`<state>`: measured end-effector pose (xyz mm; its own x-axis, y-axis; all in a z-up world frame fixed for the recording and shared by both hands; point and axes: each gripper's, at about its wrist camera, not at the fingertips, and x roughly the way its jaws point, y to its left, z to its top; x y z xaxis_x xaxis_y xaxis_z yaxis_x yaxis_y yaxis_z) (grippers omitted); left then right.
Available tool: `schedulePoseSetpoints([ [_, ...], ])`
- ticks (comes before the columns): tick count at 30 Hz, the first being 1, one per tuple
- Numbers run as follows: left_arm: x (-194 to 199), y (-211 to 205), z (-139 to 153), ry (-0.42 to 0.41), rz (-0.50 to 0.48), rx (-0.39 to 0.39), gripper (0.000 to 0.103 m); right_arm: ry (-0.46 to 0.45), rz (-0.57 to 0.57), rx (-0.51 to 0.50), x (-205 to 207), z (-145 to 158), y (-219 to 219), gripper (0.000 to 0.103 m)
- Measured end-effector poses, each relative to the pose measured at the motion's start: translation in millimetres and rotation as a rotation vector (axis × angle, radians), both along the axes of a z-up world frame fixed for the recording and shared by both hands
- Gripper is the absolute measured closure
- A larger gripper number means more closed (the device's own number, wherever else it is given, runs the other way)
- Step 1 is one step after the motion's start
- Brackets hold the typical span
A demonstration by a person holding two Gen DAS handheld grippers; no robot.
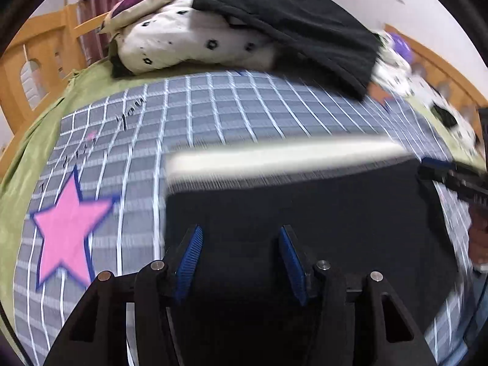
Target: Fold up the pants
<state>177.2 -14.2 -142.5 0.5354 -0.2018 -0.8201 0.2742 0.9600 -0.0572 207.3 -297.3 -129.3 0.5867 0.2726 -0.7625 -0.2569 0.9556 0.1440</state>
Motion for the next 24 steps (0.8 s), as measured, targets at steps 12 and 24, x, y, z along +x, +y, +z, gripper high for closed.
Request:
schedulePoseSetpoints([
  [12, -157, 19, -11, -0.058, 0.035, 0.014, 0.053, 0.031, -0.046, -0.022, -144, -35, -9, 0.052],
  [24, -180, 44, -24, -0.002, 0.082, 0.083, 0.06, -0.073, 0.004, 0.004, -175, -20, -7, 0.052],
])
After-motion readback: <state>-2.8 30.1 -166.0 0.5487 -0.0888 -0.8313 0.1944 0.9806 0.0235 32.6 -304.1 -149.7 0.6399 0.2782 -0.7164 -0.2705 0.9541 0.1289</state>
